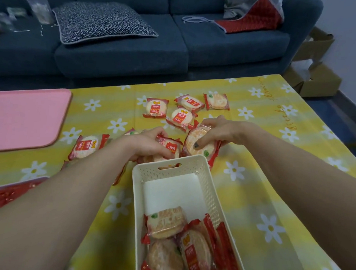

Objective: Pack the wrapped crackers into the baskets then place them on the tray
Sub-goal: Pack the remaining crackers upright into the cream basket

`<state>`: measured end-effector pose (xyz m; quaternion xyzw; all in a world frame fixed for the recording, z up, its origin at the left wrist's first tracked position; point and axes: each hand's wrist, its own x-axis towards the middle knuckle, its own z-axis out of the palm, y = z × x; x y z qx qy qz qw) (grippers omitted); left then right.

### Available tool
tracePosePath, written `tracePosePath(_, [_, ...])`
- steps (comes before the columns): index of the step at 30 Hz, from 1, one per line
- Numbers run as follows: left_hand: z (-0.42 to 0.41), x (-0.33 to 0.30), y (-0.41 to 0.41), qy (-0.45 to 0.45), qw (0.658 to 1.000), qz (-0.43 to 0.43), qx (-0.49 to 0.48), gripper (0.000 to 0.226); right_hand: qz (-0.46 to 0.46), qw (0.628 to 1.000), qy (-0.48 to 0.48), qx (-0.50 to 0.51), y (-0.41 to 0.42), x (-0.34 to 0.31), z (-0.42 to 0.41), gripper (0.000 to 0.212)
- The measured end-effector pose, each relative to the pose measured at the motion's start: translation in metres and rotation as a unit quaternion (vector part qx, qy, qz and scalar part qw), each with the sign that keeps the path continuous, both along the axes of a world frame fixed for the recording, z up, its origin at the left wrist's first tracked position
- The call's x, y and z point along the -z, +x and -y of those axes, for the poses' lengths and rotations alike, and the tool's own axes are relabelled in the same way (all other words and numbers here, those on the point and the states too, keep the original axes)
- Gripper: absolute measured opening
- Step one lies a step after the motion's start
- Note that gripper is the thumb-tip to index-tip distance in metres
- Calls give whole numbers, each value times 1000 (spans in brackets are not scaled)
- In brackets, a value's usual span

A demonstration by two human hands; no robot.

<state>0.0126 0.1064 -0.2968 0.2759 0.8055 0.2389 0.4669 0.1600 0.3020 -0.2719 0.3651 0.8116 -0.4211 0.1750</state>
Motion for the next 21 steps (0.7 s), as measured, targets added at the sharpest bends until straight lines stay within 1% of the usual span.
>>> tracePosePath(1, [1,0,2,10,1000,-8,-14,66,-3,1000,-12,5,3,2,0,90])
tracePosePath(2, [1,0,4,20,999,-13,-32,73,-7,999,-31,13,6,3,1,80])
tracePosePath(4, [4,0,10,25,997,5,-75,89,-5,995,-93,31,17,-1,6,58])
tracePosePath(5, [5,0,11,20,996,20,-89,92,-1,993,-116,36,21,0,5,50])
tracePosePath(6, [7,1,12,12,995,33,-91,89,1,990,-134,37,24,1,4,48])
tracePosePath(9, [13,1,18,16,995,40,-92,56,-20,977,-200,65,28,2,5,54])
tracePosePath(11, [17,4,20,27,993,46,-102,46,-44,967,-233,97,32,5,6,53])
tracePosePath(13, [19,5,21,41,991,73,-104,41,-76,953,-261,132,38,10,8,49])
tracePosePath(15, [18,4,22,74,980,122,-135,39,-115,933,-293,176,44,16,6,46])
tracePosePath(16, [16,2,23,97,966,168,-173,37,-134,918,-312,207,46,19,5,47])
tracePosePath(18, [9,-2,26,124,925,270,-235,27,-163,888,-347,255,48,22,5,49])
tracePosePath(19, [7,-4,27,118,916,301,-239,23,-174,876,-359,270,47,23,7,50])
tracePosePath(21, [3,-5,30,89,917,328,-209,19,-193,859,-378,286,45,26,13,50])
